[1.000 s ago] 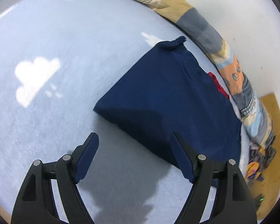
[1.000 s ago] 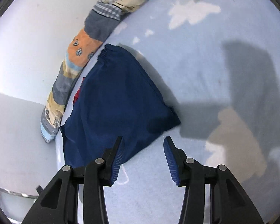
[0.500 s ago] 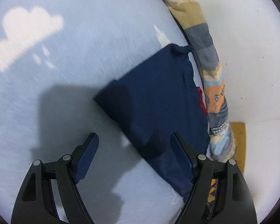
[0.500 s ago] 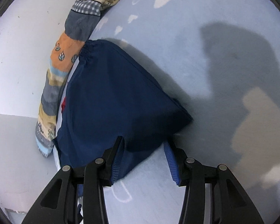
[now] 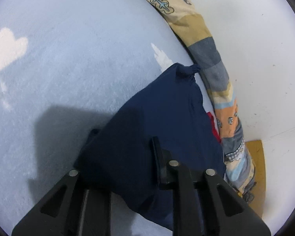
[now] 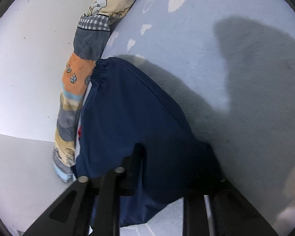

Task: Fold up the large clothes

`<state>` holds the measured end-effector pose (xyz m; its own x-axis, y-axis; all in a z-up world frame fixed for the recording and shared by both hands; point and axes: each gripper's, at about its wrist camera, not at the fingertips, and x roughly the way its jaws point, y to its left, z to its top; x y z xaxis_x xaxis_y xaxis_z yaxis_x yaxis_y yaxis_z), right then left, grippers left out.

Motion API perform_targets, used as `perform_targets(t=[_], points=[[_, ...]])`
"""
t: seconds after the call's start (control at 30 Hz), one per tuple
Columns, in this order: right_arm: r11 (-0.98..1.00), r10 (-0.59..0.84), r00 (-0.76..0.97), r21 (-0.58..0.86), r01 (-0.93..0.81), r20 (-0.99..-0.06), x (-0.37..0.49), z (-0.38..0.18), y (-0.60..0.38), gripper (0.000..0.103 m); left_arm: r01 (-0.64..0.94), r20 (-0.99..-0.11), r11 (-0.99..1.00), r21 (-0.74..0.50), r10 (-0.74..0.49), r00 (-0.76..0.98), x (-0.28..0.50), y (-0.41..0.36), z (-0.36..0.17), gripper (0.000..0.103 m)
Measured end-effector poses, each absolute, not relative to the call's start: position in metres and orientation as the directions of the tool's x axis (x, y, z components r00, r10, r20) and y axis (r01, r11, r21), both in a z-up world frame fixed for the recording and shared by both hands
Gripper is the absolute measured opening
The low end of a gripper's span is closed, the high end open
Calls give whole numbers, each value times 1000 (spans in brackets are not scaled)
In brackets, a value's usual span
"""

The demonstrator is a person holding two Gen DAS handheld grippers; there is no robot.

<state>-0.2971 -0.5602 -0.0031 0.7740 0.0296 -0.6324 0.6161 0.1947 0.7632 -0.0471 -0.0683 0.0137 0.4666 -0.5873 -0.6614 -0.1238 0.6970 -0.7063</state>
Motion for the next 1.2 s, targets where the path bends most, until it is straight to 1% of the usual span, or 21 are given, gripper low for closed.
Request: perform_targets(t=[0.07, 0.13, 0.2, 0.33, 0.43, 0.6, 0.67, 0.73, 0.77, 0.83, 0.87, 0.9, 0.93, 0.97, 1.0, 1.03, 1.07, 1.1, 1.13, 1.17, 1.2], points=[[230, 20, 769, 751, 618, -639, -295, 4, -558, 12, -108, -670, 719, -687, -570, 475, -48, -70, 17, 14], [242, 10, 779, 758, 606, -626, -297, 11, -556, 10, -81, -668, 737, -671, -554, 496, -53, -71, 27, 9], [247, -5, 792, 766, 593, -611, -302, 17, -553, 8, -50, -670, 757, -651, -542, 507, -59, -71, 37, 7], [318, -59, 790, 738, 595, -611, -315, 40, -540, 7, -35, -681, 778, -628, -527, 508, -79, -61, 52, 6], [310, -68, 792, 742, 595, -607, -334, 48, -534, 6, -54, -696, 783, -620, -516, 500, -92, -52, 58, 6], [329, -79, 795, 737, 591, -602, -374, 61, -524, 6, -73, -696, 783, -618, -501, 515, -120, -31, 72, 5], [327, -78, 801, 743, 583, -594, -389, 63, -523, 0, -81, -697, 784, -616, -493, 521, -129, -21, 76, 5], [318, -76, 797, 743, 589, -599, -400, 63, -526, 0, -103, -700, 794, -599, -458, 548, -136, -9, 82, 5], [298, -54, 799, 754, 586, -599, -405, 60, -529, 5, -108, -698, 793, -600, -453, 554, -137, -3, 83, 5], [218, -36, 807, 784, 581, -589, -418, 48, -535, 8, -139, -708, 784, -605, -449, 545, -137, 8, 77, 7], [160, -28, 821, 808, 567, -571, -423, 39, -539, 9, -153, -712, 773, -616, -463, 528, -136, 10, 71, 11], [123, -15, 832, 825, 552, -554, -427, 33, -541, 10, -180, -721, 752, -634, -490, 490, -133, 12, 62, 30], [90, -2, 839, 835, 542, -544, -427, 28, -544, 16, -203, -728, 738, -643, -507, 462, -131, 12, 54, 50], [73, 8, 835, 833, 548, -550, -426, 24, -544, 25, -232, -723, 711, -664, -532, 440, -130, 13, 45, 52], [68, 11, 836, 835, 547, -549, -422, 21, -544, 29, -250, -718, 692, -677, -547, 431, -130, 12, 39, 52], [66, 13, 837, 836, 545, -547, -419, 20, -542, 37, -263, -714, 678, -686, -557, 424, -128, 12, 35, 54], [73, 16, 836, 835, 545, -548, -413, 21, -540, 42, -280, -708, 662, -696, -566, 421, -126, 11, 30, 55], [79, 19, 834, 833, 548, -551, -409, 20, -538, 45, -288, -706, 654, -700, -570, 420, -126, 9, 28, 58], [83, 23, 828, 826, 557, -561, -401, 19, -537, 54, -296, -709, 653, -698, -570, 415, -122, 5, 23, 61], [84, 26, 824, 823, 562, -566, -396, 17, -537, 57, -295, -716, 661, -690, -565, 409, -120, 1, 21, 61], [83, 22, 821, 820, 567, -570, -390, 14, -537, 57, -287, -722, 671, -683, -563, 402, -117, -4, 18, 61]])
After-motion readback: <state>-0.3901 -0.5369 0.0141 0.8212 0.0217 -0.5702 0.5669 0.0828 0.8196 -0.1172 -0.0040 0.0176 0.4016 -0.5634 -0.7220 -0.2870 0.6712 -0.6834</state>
